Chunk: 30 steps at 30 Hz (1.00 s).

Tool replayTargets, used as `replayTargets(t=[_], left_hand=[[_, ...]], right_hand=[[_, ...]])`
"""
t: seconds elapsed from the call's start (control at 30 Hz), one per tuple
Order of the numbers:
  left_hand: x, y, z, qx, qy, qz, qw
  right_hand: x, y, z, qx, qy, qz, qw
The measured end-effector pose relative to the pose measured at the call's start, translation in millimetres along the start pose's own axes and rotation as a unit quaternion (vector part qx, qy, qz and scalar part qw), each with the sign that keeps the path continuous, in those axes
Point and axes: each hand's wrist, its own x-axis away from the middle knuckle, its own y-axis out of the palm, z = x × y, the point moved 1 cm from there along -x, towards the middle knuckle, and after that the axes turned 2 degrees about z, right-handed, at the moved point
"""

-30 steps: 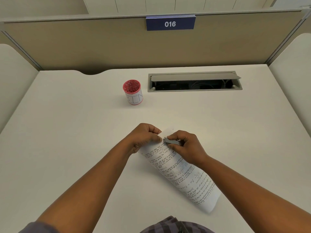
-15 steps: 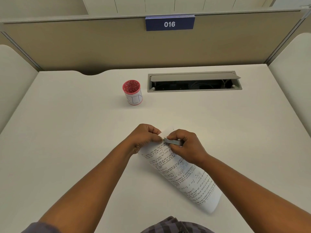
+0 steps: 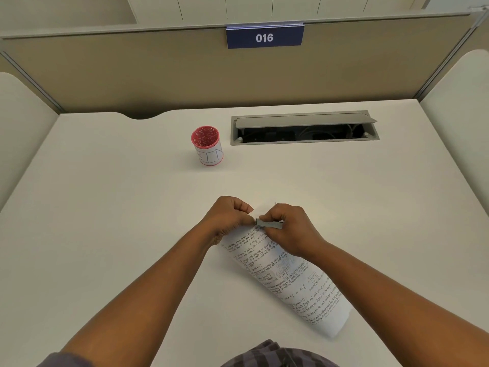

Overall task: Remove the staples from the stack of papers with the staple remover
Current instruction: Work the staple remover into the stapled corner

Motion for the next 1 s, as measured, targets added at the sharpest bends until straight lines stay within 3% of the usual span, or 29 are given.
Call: replayTargets(t=[0.1,0.4,0.63,1.0], left_hand=[[0.6,1.7,-0.7,-0.010,0.002,0.002,1.000],[0.0,-2.2,-1.5,-0.010,0.003,-0.016,1.000],[-2.1,-7.8,-1.0,0.003,0.012,-0.033,0.999],[-2.6,-6.5,-0.3,-0.019,0.015,-0.027,0.999]], right_hand=[[-1.3,2.0,-1.1,0.022,0.009,-0.012,1.000],[0.2,-0.1,-0.5,0.069,-0.094,-0.021,0.993],[2.3,-0.1,8.0,-0.045,0.014,-0.024,0.999],[3.1,0.0,4.9,-0.042,0.022,-0.041,0.998]])
